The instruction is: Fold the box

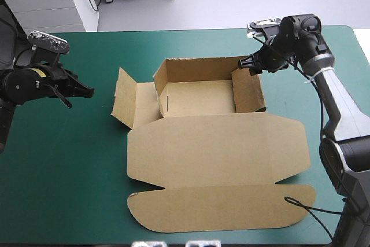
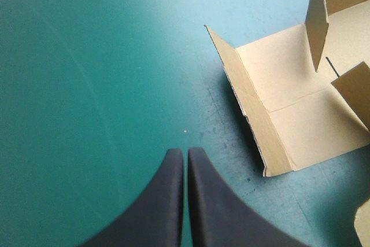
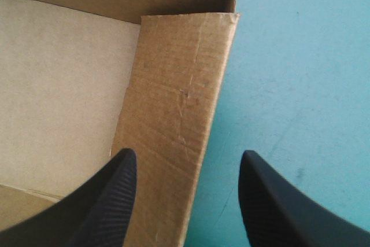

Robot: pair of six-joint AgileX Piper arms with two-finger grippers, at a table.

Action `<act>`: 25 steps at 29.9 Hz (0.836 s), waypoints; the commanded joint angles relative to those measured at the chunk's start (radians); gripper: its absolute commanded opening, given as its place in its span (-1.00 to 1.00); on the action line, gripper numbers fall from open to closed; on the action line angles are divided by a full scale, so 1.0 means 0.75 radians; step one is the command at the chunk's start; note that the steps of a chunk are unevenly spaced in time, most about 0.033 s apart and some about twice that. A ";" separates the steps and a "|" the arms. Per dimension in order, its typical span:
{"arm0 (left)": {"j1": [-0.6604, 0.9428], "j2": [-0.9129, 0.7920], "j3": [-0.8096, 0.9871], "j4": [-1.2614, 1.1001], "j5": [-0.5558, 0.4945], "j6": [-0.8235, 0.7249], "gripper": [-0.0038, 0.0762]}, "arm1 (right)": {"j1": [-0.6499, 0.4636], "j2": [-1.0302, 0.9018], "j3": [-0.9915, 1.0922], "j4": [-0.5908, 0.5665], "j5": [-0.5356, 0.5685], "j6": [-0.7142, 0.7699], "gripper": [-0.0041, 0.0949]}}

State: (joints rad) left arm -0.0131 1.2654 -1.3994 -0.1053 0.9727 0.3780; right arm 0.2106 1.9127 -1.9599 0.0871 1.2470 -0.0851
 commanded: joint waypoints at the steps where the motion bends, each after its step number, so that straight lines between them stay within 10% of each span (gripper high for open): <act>1: 0.001 -0.038 -0.032 -0.028 -0.077 -0.005 -0.88 | -0.006 -0.012 -0.041 -0.001 0.002 0.002 0.09; 16: 0.001 -0.038 -0.032 -0.031 -0.063 -0.007 -0.88 | -0.006 0.177 -0.039 0.115 0.002 0.011 0.06; 25: 0.001 -0.036 -0.032 -0.031 -0.052 -0.007 -0.88 | -0.006 0.178 -0.039 0.115 0.002 0.003 -0.95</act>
State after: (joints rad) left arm -0.0131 1.2654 -1.3994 -0.1064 0.9779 0.3780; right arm 0.2106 2.1035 -1.9599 0.1543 1.2353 -0.0736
